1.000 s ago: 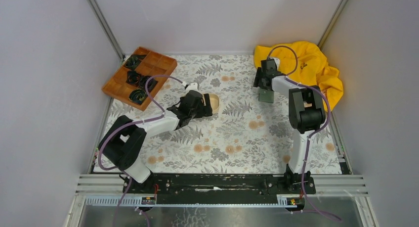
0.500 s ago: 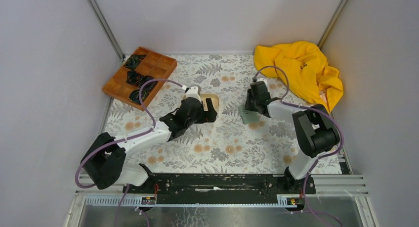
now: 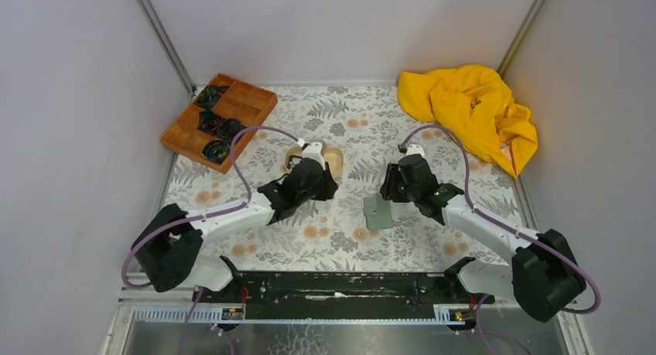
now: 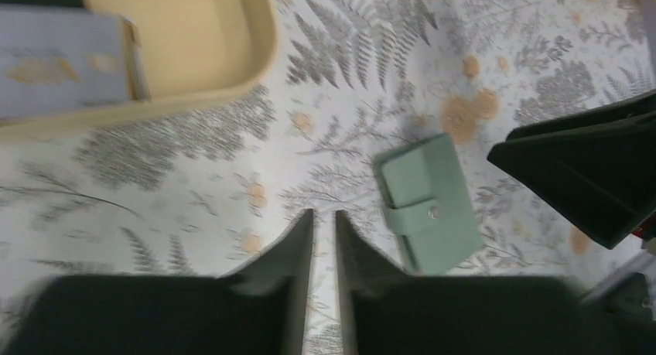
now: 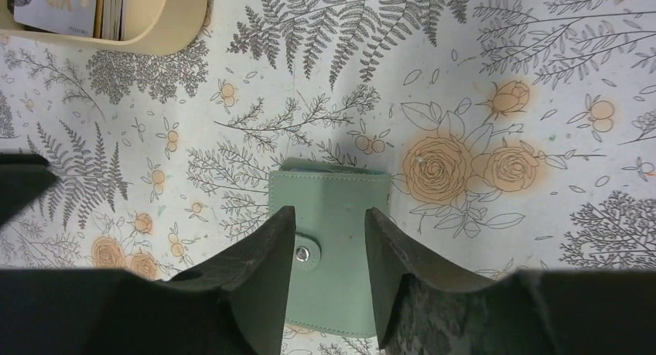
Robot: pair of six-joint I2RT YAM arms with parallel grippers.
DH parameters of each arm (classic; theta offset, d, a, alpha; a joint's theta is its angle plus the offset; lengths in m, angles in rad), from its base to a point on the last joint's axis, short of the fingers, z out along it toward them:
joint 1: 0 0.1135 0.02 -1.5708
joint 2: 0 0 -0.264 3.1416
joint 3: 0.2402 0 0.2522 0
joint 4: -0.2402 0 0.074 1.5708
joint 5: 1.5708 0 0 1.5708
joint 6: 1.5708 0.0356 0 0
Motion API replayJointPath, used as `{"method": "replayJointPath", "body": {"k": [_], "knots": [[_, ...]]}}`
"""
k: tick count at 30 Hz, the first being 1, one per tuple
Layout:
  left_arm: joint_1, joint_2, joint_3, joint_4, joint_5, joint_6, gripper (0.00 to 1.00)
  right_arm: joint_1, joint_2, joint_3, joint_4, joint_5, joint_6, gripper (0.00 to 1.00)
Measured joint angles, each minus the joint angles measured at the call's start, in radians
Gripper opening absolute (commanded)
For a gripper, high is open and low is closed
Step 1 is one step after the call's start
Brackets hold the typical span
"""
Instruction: Take the credit cards out of the card holder
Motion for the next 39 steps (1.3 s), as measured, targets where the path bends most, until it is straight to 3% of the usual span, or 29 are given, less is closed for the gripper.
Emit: {"method": "replayJointPath", "body": {"k": [1,4,8,11,14,16,22,24,25,26,28,29,36,39], "knots": [[-0.012,0.018,0.003,0.005,0.01,0.005,0.01,0.0,-0.013,0.003,-0.007,0.006,-0.003,0.4],[-0.065,0.085,0.024,0.012,0.032,0.015,0.0,0.0,-0.028,0.003,-0.024,0.01,-0.009,0.28],[-0.17,0.135,0.031,0.056,0.052,0.062,0.02,0.0,-0.057,-0.049,-0.028,0.001,-0.003,0.27],[-0.23,0.141,0.026,0.116,0.065,0.115,0.16,0.0,-0.098,-0.1,-0.039,-0.01,-0.002,0.36],[-0.248,0.143,0.024,0.165,0.069,0.158,0.43,0.0,-0.124,-0.114,-0.05,-0.04,-0.004,0.42],[-0.246,0.144,0.025,0.176,0.058,0.178,0.56,0.0,-0.126,-0.114,-0.046,-0.066,-0.005,0.51],[-0.246,0.161,0.027,0.179,-0.005,0.159,0.6,0.0,-0.126,-0.114,-0.054,-0.082,-0.013,0.77],[-0.246,0.164,0.029,0.173,-0.037,0.14,0.6,0.0,-0.126,-0.113,-0.062,-0.075,-0.018,0.78],[-0.245,0.167,0.033,0.171,-0.052,0.132,0.6,0.0,-0.124,-0.111,-0.07,-0.074,-0.021,0.75],[-0.241,0.17,0.038,0.169,-0.064,0.126,0.6,0.0,-0.121,-0.11,-0.076,-0.075,-0.023,0.65],[-0.233,0.182,0.063,0.161,-0.076,0.117,0.56,0.002,-0.114,-0.113,-0.085,-0.082,-0.027,0.18],[-0.224,0.193,0.084,0.153,-0.076,0.112,0.53,0.005,-0.118,-0.122,-0.078,-0.089,-0.019,0.03],[-0.104,0.358,0.32,0.101,-0.053,0.11,0.12,0.056,-0.239,-0.229,-0.077,-0.127,0.03,0.0],[-0.098,0.44,0.404,0.084,-0.021,0.124,0.07,0.077,-0.245,-0.255,-0.063,-0.135,0.051,0.0]]}}
